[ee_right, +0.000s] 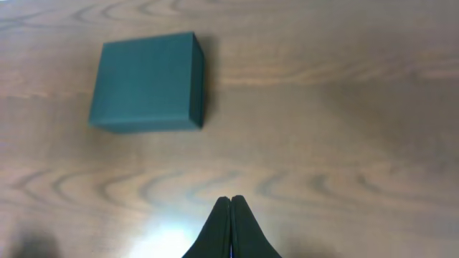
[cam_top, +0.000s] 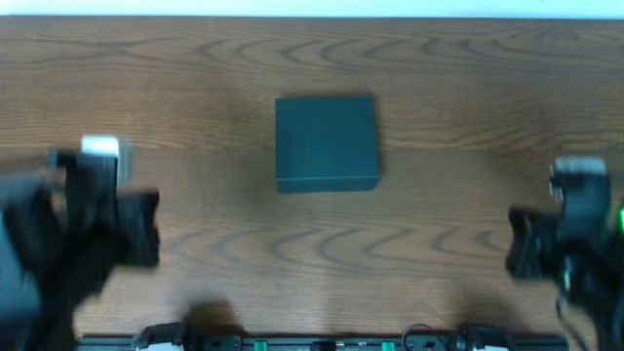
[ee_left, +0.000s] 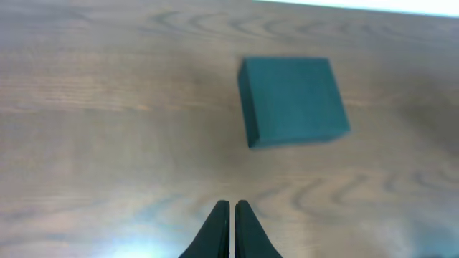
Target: Pack container
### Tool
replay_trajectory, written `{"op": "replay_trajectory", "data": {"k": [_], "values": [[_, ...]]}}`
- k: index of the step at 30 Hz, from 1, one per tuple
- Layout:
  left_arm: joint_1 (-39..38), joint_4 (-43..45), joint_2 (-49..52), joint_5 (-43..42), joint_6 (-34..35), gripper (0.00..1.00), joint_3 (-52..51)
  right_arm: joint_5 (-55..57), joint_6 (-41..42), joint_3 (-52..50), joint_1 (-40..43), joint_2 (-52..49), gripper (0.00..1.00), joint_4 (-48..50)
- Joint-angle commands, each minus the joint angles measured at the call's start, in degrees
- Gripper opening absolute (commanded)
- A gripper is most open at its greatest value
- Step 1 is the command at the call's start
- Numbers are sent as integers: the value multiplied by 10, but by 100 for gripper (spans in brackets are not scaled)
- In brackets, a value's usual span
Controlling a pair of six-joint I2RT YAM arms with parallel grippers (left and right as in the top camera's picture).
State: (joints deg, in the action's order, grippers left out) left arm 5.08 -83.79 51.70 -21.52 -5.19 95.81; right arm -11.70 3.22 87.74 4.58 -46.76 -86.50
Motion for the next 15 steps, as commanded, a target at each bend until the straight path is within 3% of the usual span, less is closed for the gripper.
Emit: {"op": "replay_trajectory", "data": {"k": [1, 2, 3, 5, 6, 7, 8, 10, 15], "values": [[0, -44, -76, -22, -30, 9, 0, 10, -3, -1, -2, 76, 4, -32], [0, -52, -104, -17, -37, 19, -5, 10, -3, -6, -2, 106, 12, -35], [0, -51, -133, -3, -36, 33, -15, 10, -4, -15, -2, 135, 29, -30], [0, -32, -191, 39, -13, 43, -54, 13, -23, -45, -1, 189, 46, 5], [0, -16, -215, 57, 5, 46, -77, 14, -25, -68, -1, 214, 62, 34], [0, 8, -239, 70, 20, 54, -108, 14, -25, -95, -2, 235, 89, 68], [0, 38, -260, 76, 31, 69, -143, 13, -30, -126, -2, 252, 99, 103], [0, 99, -288, 76, 48, 95, -205, 8, -45, -185, -2, 274, 99, 163], [0, 269, -301, 76, 67, 95, -365, -28, -46, -343, -2, 276, 99, 321]]}}
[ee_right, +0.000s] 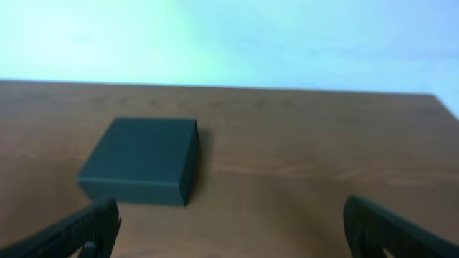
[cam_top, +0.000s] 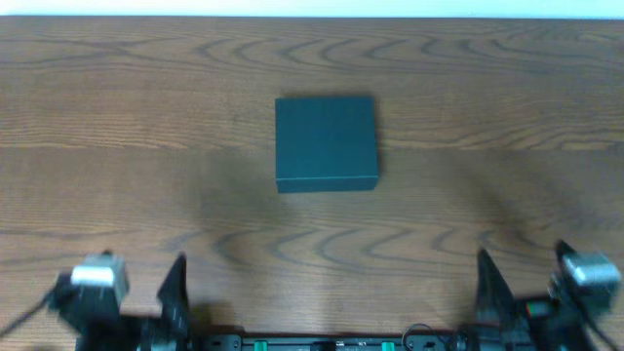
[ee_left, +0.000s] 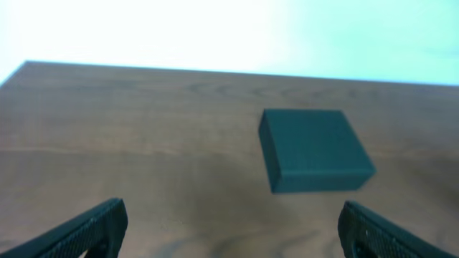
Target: Pack container
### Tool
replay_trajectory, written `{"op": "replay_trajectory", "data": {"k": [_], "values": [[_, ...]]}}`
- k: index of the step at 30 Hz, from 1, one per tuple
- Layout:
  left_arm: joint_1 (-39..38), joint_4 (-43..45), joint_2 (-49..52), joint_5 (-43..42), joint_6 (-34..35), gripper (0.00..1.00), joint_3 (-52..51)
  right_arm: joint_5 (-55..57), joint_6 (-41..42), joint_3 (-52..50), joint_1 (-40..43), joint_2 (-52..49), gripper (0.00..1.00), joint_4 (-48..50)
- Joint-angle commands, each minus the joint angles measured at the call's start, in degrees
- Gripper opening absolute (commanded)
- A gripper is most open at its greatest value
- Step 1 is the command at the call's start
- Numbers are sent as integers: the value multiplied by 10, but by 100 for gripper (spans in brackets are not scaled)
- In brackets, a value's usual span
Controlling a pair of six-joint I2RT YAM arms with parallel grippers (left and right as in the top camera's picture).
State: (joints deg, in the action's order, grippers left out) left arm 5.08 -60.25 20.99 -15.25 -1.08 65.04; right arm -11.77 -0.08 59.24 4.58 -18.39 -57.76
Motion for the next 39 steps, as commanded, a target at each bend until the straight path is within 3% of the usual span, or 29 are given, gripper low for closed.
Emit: {"op": "replay_trajectory", "data": {"k": [1, 4, 9, 16, 21, 27, 30, 39], "values": [[0, 84, 11, 13, 48, 96, -91, -45, -13, -91, -2, -10, 99, 81], [0, 251, 30, 1, 125, 96, -181, -84, -13, -176, -2, -19, 99, 235], [0, 499, 67, -4, 141, 95, -330, -67, 3, -274, -2, -43, 99, 352], [2, 659, 77, -22, 218, 95, -460, -74, 4, -389, -1, -47, 99, 449], [2, 815, 77, -22, 243, 95, -554, -134, 0, -464, -1, -47, 99, 607], [2, 906, 77, -16, 238, 96, -649, -124, 0, -527, -1, -47, 99, 665], [1, 883, 78, -11, 190, 95, -648, -116, 3, -555, -1, -47, 99, 705], [2, 862, 78, -5, 173, 95, -648, -116, 2, -589, 3, -47, 99, 717]]}}
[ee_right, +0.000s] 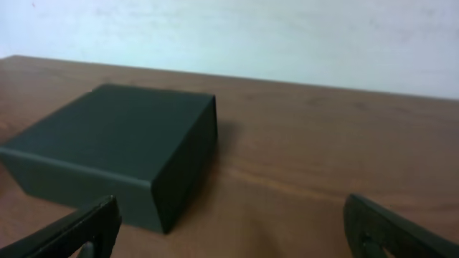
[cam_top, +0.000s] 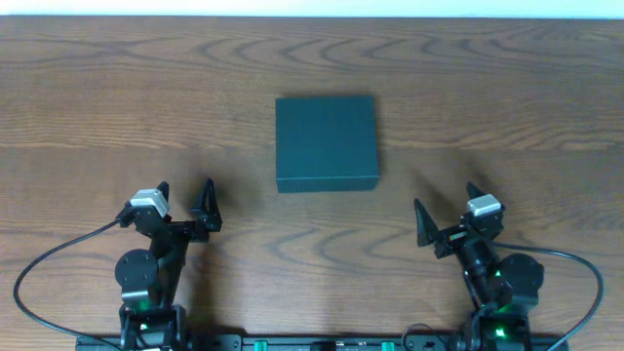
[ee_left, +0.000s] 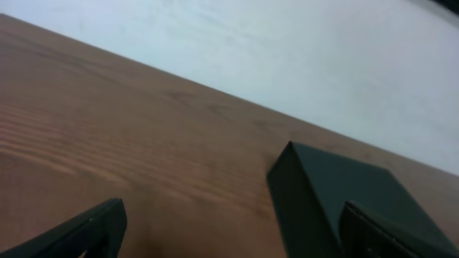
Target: Pack container
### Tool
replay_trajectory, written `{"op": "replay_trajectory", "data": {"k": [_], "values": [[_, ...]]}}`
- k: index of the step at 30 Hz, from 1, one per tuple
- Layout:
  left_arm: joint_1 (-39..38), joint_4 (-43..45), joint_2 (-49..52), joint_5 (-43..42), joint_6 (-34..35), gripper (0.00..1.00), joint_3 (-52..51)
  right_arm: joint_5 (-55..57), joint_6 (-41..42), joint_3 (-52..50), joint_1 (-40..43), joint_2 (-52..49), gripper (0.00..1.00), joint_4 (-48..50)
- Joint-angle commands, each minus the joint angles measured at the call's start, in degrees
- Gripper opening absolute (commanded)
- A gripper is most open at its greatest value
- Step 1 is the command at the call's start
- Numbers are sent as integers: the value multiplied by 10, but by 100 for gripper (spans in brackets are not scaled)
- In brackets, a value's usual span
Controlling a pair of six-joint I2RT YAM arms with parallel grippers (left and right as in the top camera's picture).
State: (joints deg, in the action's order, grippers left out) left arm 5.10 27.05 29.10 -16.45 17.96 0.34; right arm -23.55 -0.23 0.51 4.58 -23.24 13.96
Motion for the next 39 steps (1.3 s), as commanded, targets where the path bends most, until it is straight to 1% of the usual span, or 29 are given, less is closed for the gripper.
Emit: {"op": "replay_trajectory", "data": {"k": [1, 3, 6, 8, 11, 12, 22, 26, 30, 36, 38, 39], "values": [[1, -20, -3, 14, -17, 95, -1, 2, 6, -2, 4, 1, 99, -1], [1, -50, -3, 18, -17, 95, -1, 12, 23, -2, 5, 1, 99, -9], [1, -114, -3, 19, -17, 95, -1, 50, 23, -2, 5, 1, 99, -42], [1, -176, -3, 19, -17, 95, -1, 73, 23, -2, 5, 1, 99, -92], [1, -262, -3, 19, -17, 96, -1, 73, 23, -2, 5, 1, 99, -163], [1, -295, -3, 19, -17, 96, -1, 73, 23, -2, 5, 0, 99, -167], [1, -300, 0, 20, -17, 95, 0, 73, 23, -2, 5, -3, 99, -167], [1, -300, -28, 20, -17, 95, 0, 73, 23, -2, 5, 15, 99, -167], [1, -300, -110, 20, -17, 95, 0, 73, 23, -2, 5, 76, 99, -167], [1, -300, -244, 20, -17, 95, 0, 73, 23, -2, -1, 226, 99, -167], [1, -300, -274, 20, -17, 95, 0, 72, 23, -2, -4, 224, 99, -147], [1, -300, -288, 20, -17, 95, 0, 72, 23, -2, -6, 223, 99, -153]]}}
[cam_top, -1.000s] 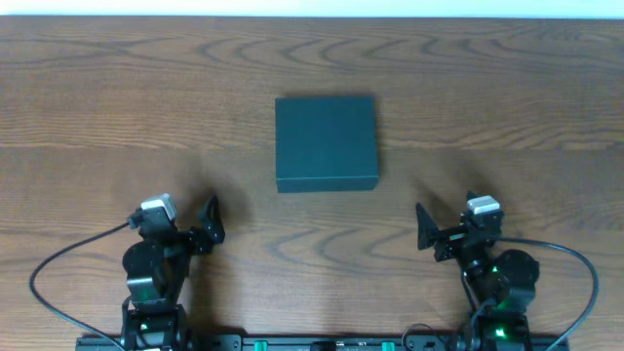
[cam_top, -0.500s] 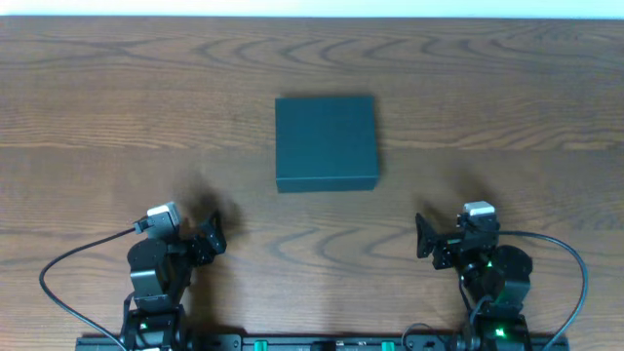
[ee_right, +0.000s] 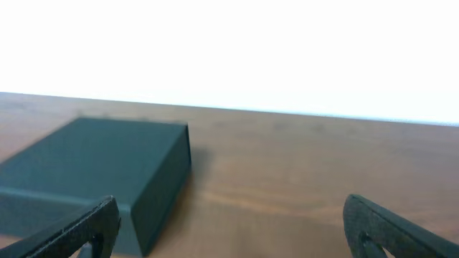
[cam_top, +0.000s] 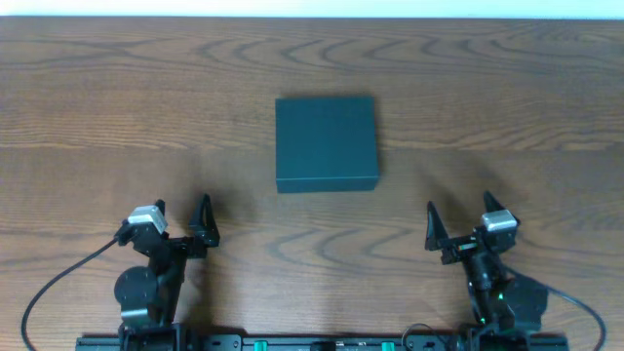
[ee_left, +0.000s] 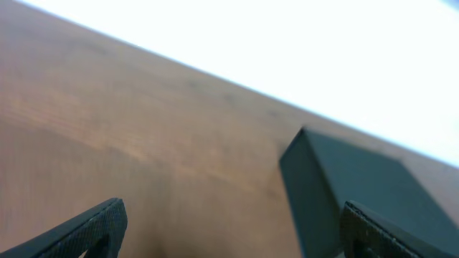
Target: Pack container
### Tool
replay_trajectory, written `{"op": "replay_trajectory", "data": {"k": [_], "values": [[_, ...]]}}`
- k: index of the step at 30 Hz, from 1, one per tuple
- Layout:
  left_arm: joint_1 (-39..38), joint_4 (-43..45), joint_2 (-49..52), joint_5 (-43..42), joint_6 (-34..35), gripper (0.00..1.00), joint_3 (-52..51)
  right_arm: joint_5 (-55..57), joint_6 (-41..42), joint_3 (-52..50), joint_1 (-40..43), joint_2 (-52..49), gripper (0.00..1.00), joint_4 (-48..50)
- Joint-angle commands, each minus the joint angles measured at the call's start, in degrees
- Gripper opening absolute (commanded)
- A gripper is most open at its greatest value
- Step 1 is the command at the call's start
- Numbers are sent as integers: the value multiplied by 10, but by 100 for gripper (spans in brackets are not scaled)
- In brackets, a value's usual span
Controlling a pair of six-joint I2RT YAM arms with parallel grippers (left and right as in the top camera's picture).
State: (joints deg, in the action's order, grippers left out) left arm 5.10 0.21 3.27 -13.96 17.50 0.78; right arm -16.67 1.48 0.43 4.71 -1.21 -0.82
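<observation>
A dark green closed box (cam_top: 326,142) lies flat at the middle of the wooden table (cam_top: 507,88). It shows in the left wrist view at the right (ee_left: 358,193) and in the right wrist view at the left (ee_right: 93,158). My left gripper (cam_top: 182,220) rests low at the front left, open and empty, its fingers (ee_left: 86,229) spread wide. At the front right my right gripper (cam_top: 456,226) is open too, nothing between its fingers (ee_right: 391,228). Both point toward the box from well short of it.
Black cables loop from each arm base near the front edge (cam_top: 58,283). A black rail (cam_top: 322,343) runs along the front of the table. A pale wall lies beyond the far edge (ee_right: 287,57).
Both grippers have shifted slightly toward the front edge, the right one also a little further right. Both wrist views have tilted. The jaws stay open and the box has not moved.
Both grippers were shut and high over the table at its left and right sides. Then they were open near the front edge. Later they sat low on the table in front of the box, and they have since settled slightly nearer the front.
</observation>
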Motion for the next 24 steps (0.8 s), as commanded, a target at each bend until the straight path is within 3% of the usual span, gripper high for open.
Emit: {"op": "replay_trajectory", "data": {"k": [1, 24], "values": [[1, -24, -31, -5, -12, 96, -5, 3, 6, -1, -7, 5, 99, -16], [1, -32, -30, -6, -12, 96, -5, 3, 6, -1, -7, 5, 99, -20]]}}
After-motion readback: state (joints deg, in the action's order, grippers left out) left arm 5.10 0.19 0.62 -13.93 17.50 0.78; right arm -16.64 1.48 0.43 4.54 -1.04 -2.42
